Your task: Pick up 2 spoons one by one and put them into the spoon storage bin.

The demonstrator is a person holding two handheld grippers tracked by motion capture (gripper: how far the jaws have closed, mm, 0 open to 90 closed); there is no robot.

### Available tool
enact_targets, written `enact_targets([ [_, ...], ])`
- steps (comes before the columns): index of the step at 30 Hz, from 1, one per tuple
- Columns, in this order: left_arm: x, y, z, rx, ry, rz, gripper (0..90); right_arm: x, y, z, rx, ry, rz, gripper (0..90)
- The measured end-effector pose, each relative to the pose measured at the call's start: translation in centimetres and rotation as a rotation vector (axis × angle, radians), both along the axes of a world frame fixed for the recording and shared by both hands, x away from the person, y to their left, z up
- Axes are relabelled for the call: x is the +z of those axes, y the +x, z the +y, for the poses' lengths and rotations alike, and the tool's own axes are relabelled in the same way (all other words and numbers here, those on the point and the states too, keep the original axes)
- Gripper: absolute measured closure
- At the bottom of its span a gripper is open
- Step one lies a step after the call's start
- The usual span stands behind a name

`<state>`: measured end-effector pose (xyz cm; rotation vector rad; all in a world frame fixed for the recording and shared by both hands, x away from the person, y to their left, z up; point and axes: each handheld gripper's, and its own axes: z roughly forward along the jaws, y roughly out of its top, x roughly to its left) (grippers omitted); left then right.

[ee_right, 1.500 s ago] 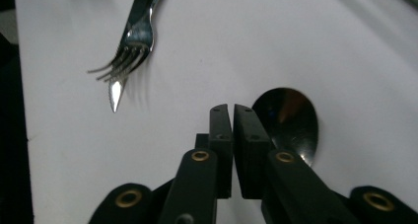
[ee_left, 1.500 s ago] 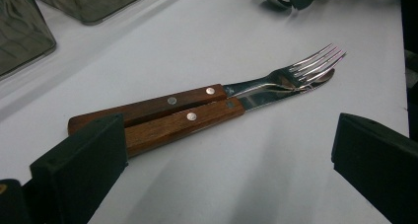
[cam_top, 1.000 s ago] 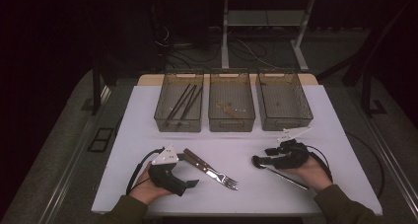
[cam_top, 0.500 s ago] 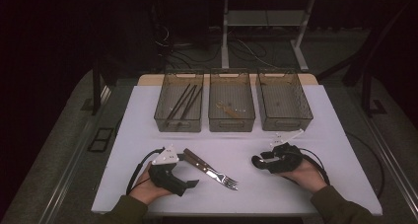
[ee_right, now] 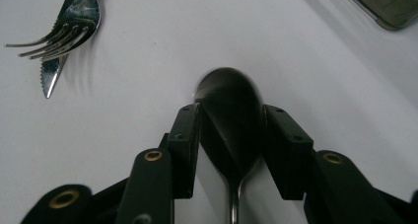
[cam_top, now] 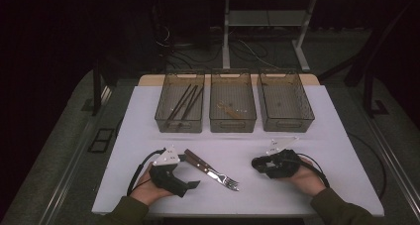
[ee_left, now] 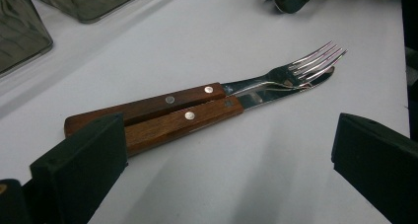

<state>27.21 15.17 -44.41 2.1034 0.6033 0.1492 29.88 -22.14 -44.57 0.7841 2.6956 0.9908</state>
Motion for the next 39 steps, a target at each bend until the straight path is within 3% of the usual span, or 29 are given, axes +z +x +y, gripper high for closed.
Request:
enact_targets([
  [4,0.0,0.0,0.0,0.0,0.001,0.0,0.0,0.1,-0.1,0.0,0.013,-0.002,0.002,65.5],
  [6,0.0,0.0,0.0,0.0,0.0,0.0,0.0,0.2,-0.1,-0.2,0.01,0.01,-0.005,74.9],
  [11,0.0,0.0,0.0,0.0,0.002,-0.001,0.0,0.4,-0.1,-0.3,0.031,0.025,-0.002,82.1],
  [13,0.0,0.0,0.0,0.0,0.0,-0.001,0.0,0.4,-0.2,-0.3,0.055,0.033,0.021,85.3],
  [17,0.0,0.0,0.1,0.004,-0.005,-0.001,0.0,0.3,-0.4,0.1,0.087,-0.009,0.014,85.6],
  [25,0.0,0.1,0.2,0.003,-0.01,-0.001,0.0,0.3,-0.2,0.0,0.074,0.008,0.04,85.8],
  [32,0.0,0.1,0.3,0.004,-0.015,-0.003,0.0,1.1,0.1,-0.6,0.05,0.069,0.037,85.8],
  [39,0.0,0.2,0.4,0.006,-0.021,-0.003,0.0,1.9,0.9,-0.9,0.025,0.095,0.024,85.8],
])
